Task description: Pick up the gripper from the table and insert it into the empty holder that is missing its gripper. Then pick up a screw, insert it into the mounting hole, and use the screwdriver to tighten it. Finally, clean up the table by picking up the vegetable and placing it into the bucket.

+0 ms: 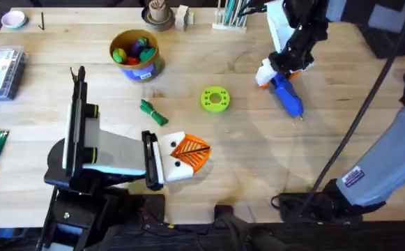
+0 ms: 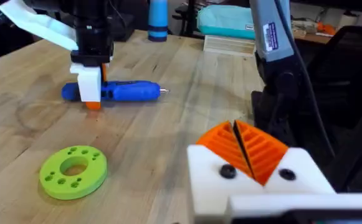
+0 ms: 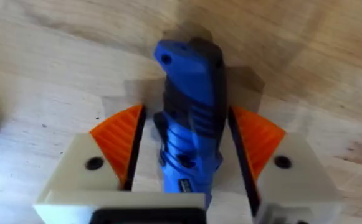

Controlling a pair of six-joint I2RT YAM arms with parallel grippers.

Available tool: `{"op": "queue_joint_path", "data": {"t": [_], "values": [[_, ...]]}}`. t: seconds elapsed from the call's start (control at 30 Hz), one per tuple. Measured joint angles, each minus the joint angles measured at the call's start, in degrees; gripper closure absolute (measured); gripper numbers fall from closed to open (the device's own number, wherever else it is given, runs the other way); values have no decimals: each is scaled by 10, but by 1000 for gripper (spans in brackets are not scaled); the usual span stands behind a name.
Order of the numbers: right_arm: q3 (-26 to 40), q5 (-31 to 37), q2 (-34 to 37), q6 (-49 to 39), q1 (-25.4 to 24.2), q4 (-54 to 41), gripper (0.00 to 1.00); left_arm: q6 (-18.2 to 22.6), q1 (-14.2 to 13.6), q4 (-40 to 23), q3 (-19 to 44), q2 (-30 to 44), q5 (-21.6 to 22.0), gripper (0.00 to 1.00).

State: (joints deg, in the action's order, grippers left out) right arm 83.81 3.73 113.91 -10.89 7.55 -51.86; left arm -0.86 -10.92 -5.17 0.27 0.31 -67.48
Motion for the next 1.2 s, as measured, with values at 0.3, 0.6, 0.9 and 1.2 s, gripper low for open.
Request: {"op": "queue_joint_path", "data": {"t": [0.3,0.6,0.9,1.2], "values": [[0,1,0,0,0,8,598,0,0,0,0,0,0,985],[-1,16,5,-33,-1,14,979,0,0,0,0,0,0,985],[42,77,11,-64,-3,-6,980,0,0,0,0,0,0,985],[187,87,-2,-113,-2,-30,981,0,0,0,0,0,2,985]]}}
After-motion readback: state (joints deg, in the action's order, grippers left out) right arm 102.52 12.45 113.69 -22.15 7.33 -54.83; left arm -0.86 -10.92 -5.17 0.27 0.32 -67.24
